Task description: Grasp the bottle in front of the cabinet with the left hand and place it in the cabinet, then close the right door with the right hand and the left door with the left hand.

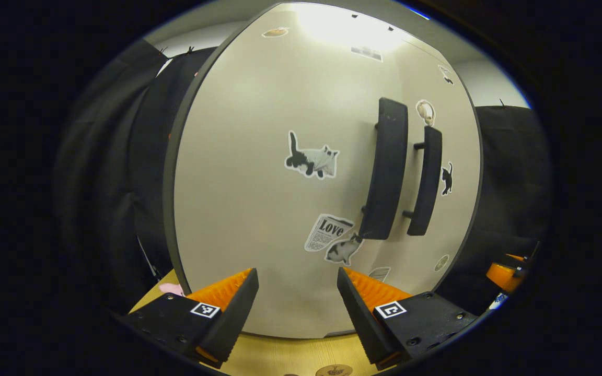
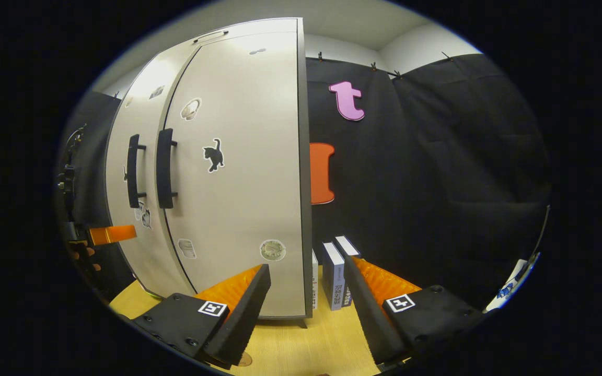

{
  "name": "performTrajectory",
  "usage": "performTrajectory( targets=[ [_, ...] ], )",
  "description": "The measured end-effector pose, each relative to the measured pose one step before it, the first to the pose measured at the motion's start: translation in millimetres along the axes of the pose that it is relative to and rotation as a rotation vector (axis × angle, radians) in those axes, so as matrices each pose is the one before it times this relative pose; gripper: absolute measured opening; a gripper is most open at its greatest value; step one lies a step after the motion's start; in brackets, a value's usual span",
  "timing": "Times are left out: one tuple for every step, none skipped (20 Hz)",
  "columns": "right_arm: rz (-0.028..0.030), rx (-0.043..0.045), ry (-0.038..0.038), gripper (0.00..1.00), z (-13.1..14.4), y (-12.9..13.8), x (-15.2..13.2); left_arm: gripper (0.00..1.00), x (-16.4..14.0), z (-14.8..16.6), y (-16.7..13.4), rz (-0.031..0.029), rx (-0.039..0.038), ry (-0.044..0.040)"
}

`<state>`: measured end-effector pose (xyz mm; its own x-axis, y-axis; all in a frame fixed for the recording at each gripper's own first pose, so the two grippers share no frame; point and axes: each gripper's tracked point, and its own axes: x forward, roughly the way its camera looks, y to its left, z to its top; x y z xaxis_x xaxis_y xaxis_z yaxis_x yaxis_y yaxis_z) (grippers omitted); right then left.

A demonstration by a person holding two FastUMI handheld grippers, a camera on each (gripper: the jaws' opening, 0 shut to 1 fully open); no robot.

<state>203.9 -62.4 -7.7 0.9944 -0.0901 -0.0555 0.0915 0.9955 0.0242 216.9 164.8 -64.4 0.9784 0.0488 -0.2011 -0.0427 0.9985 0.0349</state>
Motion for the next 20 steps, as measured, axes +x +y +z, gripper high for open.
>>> performTrajectory(
  targets=[
    [0.00739,0.0039,-0.00451,0.94,3.89,3.46,-0.21,0.93,-6.6,10.24,0.11,-0.00397,0.00175,-0.01309],
    [0.00777,0.00482,-0.00144,0.94,4.51,3.64,-1.28,0.93,-6.11,10.39,-1.28,-0.008,0.002,-0.01557],
    [0.00761,0.00611,0.00192,0.94,3.83,2.77,-0.85,0.93,-7.28,10.69,-1.05,-0.00764,0.00296,-0.017],
    [0.00864,0.00413,0.00445,0.94,3.82,4.14,-1.41,0.93,-6.74,11.57,-0.23,-0.00567,0.00413,-0.01892],
    [0.00908,0.00218,-0.00043,0.95,5.4,2.67,-1.9,0.93,-5.96,10.66,0.11,-0.00427,0.00345,-0.0207],
    [0.00845,-0.00057,-0.00777,0.95,7.06,2.7,-2.22,0.93,-5.0,10.32,-0.22,-0.00489,-0.00104,-0.01637],
    [0.01072,-0.00291,-0.01042,0.96,7.66,2.78,-2.08,0.93,-7.0,9.68,0.75,-0.0009,-0.00902,-0.01269],
    [0.01402,-0.00284,-0.00991,0.96,6.84,3.75,-3.45,0.93,-6.43,10.59,0.08,0.00014,-0.01565,-0.01509],
    [0.01294,-0.00074,-0.00636,0.96,5.92,2.79,-3.35,0.93,-4.34,8.4,-0.04,0.00338,-0.01513,-0.01297],
    [0.00868,0.00276,-0.00647,0.96,5.64,2.25,-4.15,0.92,-5.51,7.75,0.91,0.00552,-0.00983,-0.00748],
    [0.01095,0.0033,-0.01151,0.96,5.97,2.61,-3.91,0.93,-6.52,7.62,0.07,0.00211,-0.00701,-0.01085],
    [0.00891,0.00263,-0.01325,0.96,5.74,2.27,-5.64,0.93,-6.97,6.68,-0.43,-0.00237,-0.00348,-0.01462],
    [0.00729,-0.00008,-0.01182,0.96,5.84,1.43,-4.83,0.93,-9.4,8.95,0.35,0.00016,0.00396,-0.01299],
    [0.00342,-0.0051,-0.00979,0.96,4.13,0.43,-5.48,0.93,-8.25,6.21,0.17,0.00175,0.01001,-0.01047],
    [-0.00029,-0.00857,-0.01213,0.96,5.22,-0.47,-6.04,0.93,-6.36,5.94,-1.42,-0.00228,0.01001,-0.01244],
    [-0.00186,-0.0112,-0.0172,0.96,4.77,-0.96,-5.65,0.93,-5.35,4.4,-0.88,-0.00055,0.00768,-0.01144],
    [-0.00457,-0.00974,-0.01542,0.96,4.04,-1.16,-2.95,0.93,-4.14,2.6,0.15,0.00284,0.00396,-0.0062],
    [-0.00415,-0.00849,-0.01078,0.96,3.02,-1.27,-3.73,0.93,-4.45,1.77,0.5,0.00426,-0.00205,-0.0031],
    [-0.00065,-0.00727,-0.00646,0.96,2.17,-0.24,-4.11,0.89,-3.76,1.2,0.8,0.00224,-0.0063,-0.00149],
    [0.0033,-0.00549,-0.00656,0.96,2.46,1.11,-3.16,0.93,-4.26,0.94,0.59,0.0009,-0.00633,0.00007]
  ],
)
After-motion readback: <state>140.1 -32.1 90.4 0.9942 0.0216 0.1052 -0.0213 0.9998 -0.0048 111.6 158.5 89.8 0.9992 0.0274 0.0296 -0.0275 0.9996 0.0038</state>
